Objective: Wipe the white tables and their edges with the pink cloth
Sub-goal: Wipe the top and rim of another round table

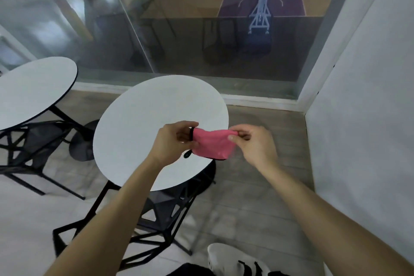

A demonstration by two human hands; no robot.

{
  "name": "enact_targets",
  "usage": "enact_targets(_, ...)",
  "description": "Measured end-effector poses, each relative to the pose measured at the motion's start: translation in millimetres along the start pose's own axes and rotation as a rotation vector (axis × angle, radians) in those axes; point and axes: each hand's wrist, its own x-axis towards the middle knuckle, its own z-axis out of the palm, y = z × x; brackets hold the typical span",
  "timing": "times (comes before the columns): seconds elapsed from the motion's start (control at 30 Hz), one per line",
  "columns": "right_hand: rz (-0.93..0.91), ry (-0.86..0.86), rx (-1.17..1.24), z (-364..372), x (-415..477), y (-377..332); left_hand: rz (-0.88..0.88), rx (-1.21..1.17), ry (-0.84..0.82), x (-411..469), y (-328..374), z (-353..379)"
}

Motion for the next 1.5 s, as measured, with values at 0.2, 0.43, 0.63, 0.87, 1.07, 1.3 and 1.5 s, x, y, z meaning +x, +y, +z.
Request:
enact_targets(0.2, -0.008, -0.201, -0.086, -11, 4, -17, 0.122, 0.093, 0.082, -3, 24, -18)
enact_targets(0.43, 0.071, -0.199, 0.083, 17, -15, -19, -0.077, 0.059, -0.024, -9, 18, -21)
enact_targets(0.63, 0.092, -0.133, 0.056, 32, -34, -28, -0.186, -0.236, -0.156, -10, -2, -28)
enact_targets(0.87, 0.299, -0.197, 0.339, 99, -40, -40, -0.29, -0.528, -0.174, -29, -71, -62)
enact_targets(1.07, 0.293, -0.134, 0.217, 195, -54, -66, -0.107, -0.239, -0.358, -21, -152, -132)
enact_targets(1.3, 0.308, 0.119, -0.13, 283, -82, -72, 0.293, 0.358, -0.312, -14, -229, -165)
enact_targets(1.5, 0.944, 0.12, 0.828, 345, -108, -79, 0.432, 0.462, -0.461, -35, -242, -147)
